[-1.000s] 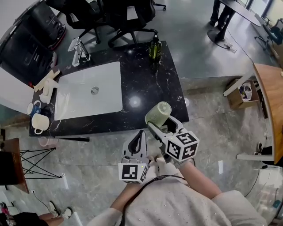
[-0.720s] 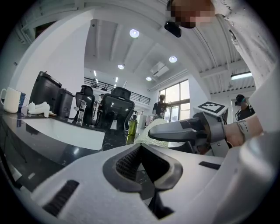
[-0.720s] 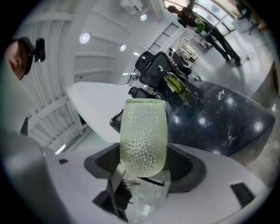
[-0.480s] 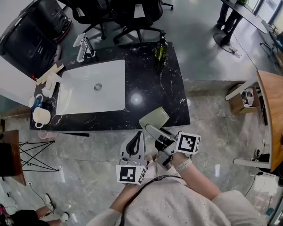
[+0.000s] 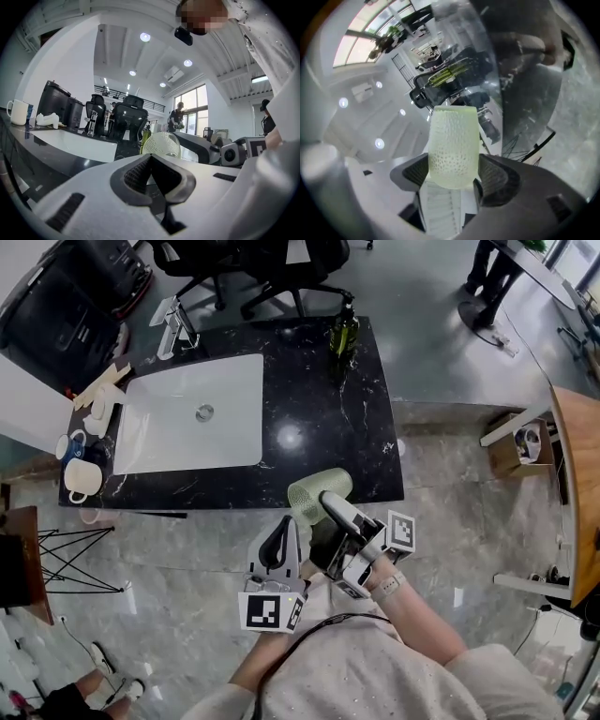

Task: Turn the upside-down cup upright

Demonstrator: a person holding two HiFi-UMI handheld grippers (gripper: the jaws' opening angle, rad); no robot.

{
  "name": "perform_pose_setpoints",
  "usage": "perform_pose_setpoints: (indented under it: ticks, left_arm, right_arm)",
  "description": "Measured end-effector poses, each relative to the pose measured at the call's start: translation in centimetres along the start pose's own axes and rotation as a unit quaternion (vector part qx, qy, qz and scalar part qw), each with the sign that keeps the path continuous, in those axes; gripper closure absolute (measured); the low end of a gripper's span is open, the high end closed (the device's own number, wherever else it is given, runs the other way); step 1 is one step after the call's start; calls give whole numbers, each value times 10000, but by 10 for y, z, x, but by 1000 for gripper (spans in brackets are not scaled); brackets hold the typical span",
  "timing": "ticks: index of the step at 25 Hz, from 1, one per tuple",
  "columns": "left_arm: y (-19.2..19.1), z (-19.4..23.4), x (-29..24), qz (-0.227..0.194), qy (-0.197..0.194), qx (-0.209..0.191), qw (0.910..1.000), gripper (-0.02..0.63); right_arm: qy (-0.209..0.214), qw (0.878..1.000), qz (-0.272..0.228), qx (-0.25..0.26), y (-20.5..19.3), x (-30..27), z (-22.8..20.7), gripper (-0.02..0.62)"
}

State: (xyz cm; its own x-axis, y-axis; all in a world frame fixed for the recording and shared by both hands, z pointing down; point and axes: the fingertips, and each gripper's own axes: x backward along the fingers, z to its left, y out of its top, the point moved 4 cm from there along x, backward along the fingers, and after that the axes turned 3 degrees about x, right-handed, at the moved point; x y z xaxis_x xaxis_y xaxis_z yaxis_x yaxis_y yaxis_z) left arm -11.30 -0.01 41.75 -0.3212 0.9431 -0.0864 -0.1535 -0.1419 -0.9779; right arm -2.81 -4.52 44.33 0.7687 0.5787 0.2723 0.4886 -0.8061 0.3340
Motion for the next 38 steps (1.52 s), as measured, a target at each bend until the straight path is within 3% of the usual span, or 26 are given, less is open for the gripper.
perform_pose_setpoints:
  ticks: [3,7,12,16,29,32,38]
  left_arm:
    - [0,1,1,-2,50,18,10000,601]
    - [0,-1,-1,-22,53,35,10000,601]
    - [1,-5,-5,-27,56,24,10000,601]
    - [2,-4,-4,20,84,-29,10000,600]
    - [1,-3,-5,322,101,-316,9989,601]
    - [1,-3,-3,380,108,-365,9986,601]
    - [-2,-3,1,426,148,-360,9983,601]
  right_arm:
    - [426,9964,-205,-707,7,3,-6,264]
    - [1025,9860,-286,-1284,14,5,-4,264]
    - [1773,9572,-521,-2226,26,8,-3,264]
    - [2346,9252,-797,-2875,24,5,4,264]
    - [3928,8613,-612,-3163,37,22,11,264]
    - [4109,8551,-500,-3122,38,23,10,264]
    - [4292,8543,-264,-2920,42,22,11,262]
